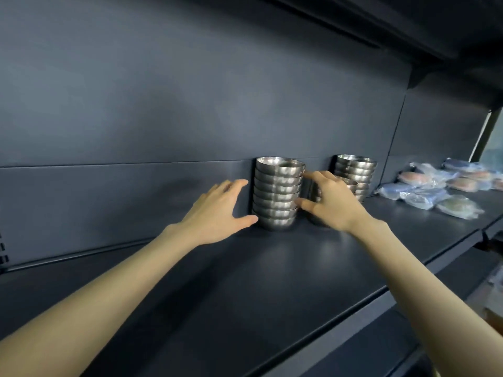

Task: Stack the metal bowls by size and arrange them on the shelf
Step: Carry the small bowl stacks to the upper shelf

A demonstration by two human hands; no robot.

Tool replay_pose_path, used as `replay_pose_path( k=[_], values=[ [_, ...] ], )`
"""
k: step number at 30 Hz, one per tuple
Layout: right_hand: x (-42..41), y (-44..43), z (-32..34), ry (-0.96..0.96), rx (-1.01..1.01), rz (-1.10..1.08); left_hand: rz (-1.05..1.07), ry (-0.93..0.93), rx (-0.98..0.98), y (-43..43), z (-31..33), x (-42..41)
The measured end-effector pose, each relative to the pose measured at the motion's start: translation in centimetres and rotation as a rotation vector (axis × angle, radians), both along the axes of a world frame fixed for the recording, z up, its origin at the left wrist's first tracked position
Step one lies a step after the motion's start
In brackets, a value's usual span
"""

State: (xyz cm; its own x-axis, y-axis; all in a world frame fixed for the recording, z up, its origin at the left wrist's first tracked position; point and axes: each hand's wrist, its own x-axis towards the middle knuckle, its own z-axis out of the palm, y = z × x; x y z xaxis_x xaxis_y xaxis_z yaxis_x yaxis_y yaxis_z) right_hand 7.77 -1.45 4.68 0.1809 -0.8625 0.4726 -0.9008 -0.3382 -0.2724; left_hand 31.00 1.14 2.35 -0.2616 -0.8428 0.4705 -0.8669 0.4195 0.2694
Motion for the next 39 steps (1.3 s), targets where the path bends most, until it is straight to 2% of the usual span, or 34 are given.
replay_pose_path(
  k=[7, 12, 17, 22, 30, 39],
  values=[
    [-2.3, -6.8, -2.5, -0.167, 0.077, 0.060, -0.016, 0.202, 0.141, -6.7, -3.2, -3.5],
    [-2.9, -10.2, -4.0, -0.335, 0.144, 0.162, 0.051, 0.410, 0.257, -10.0, -5.7, -5.2],
    [-3.4, -12.3, -5.6, -0.478, 0.222, 0.295, 0.120, 0.617, 0.351, -11.8, -7.7, -6.5],
    [-3.8, -14.0, -6.1, -0.597, 0.309, 0.408, 0.124, 0.753, 0.359, -12.3, -8.1, -8.1],
    [-3.8, -16.9, -7.0, -0.724, 0.387, 0.493, 0.120, 0.861, 0.382, -13.5, -8.5, -9.0],
    [-3.8, -17.7, -7.3, -0.740, 0.398, 0.516, 0.147, 0.869, 0.333, -14.2, -8.6, -9.6]
  ],
)
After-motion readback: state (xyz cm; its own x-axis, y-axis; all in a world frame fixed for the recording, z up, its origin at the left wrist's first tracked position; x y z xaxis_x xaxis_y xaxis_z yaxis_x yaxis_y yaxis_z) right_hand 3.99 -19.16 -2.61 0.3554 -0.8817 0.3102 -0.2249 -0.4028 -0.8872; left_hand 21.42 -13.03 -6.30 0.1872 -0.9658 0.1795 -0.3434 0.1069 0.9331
